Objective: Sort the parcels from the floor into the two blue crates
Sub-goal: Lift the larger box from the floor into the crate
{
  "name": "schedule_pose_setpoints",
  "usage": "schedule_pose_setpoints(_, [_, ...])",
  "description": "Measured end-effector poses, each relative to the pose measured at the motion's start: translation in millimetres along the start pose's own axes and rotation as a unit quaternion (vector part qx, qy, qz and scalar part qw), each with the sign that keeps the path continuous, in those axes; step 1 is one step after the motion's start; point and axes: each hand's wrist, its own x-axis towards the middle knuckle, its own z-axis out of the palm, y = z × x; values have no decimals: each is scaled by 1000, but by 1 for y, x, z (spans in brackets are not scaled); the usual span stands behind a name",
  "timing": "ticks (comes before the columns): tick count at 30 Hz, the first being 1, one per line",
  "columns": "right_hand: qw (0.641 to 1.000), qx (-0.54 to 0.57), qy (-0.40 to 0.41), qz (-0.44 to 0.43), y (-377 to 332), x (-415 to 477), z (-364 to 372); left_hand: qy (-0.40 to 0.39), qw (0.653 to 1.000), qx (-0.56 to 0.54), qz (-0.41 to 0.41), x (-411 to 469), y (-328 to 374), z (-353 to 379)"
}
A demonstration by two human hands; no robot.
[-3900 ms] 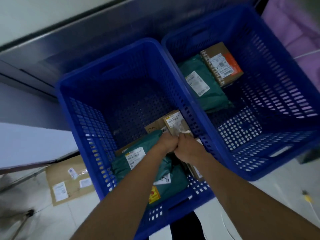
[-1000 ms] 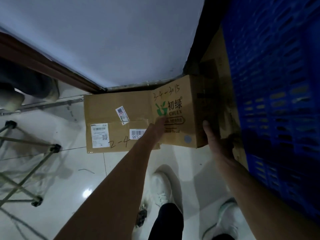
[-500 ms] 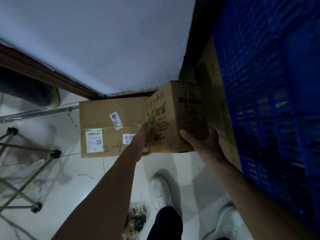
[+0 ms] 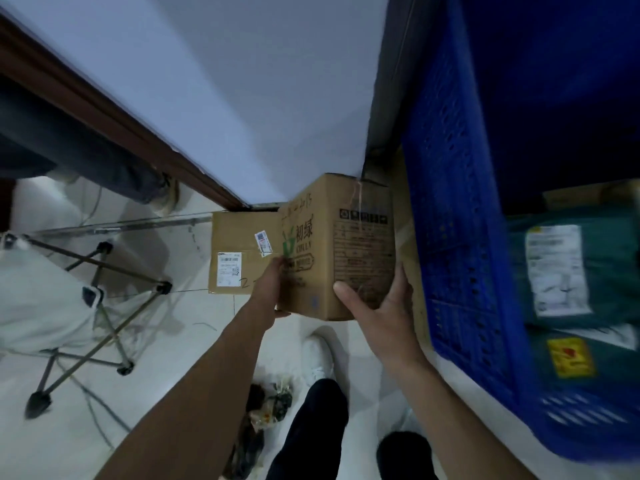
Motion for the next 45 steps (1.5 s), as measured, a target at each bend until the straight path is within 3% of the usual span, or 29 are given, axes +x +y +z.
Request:
schedule_pose_setpoints(10, [991, -66, 14, -116, -88, -153, -101, -15, 996, -55, 71, -218, 32, 5])
schedule_pose_setpoints(14, [985, -61, 27, -158, -105, -196, -150, -38, 990, -68, 121, -264, 38, 11])
schedule_pose_setpoints(17, [977, -74, 53, -192, -113, -225, -188, -11, 986, -62, 157, -288, 46, 21])
schedule_pose_setpoints(24, [969, 5, 86, -233, -109, -279, -272, 6, 970, -8, 242, -406, 55, 70])
schedule_pose_setpoints(32, [952, 160, 134, -226, -93, -299, -351, 30, 932, 109, 344, -478, 44, 136])
schedule_pose_setpoints(38, [932, 203, 192, -230, -87, -301, -388, 46, 906, 180, 380, -487, 38, 187])
schedule_pose_setpoints(45, [930, 235, 234, -161, -62, -242, -412, 25, 872, 238, 426, -489, 66, 227])
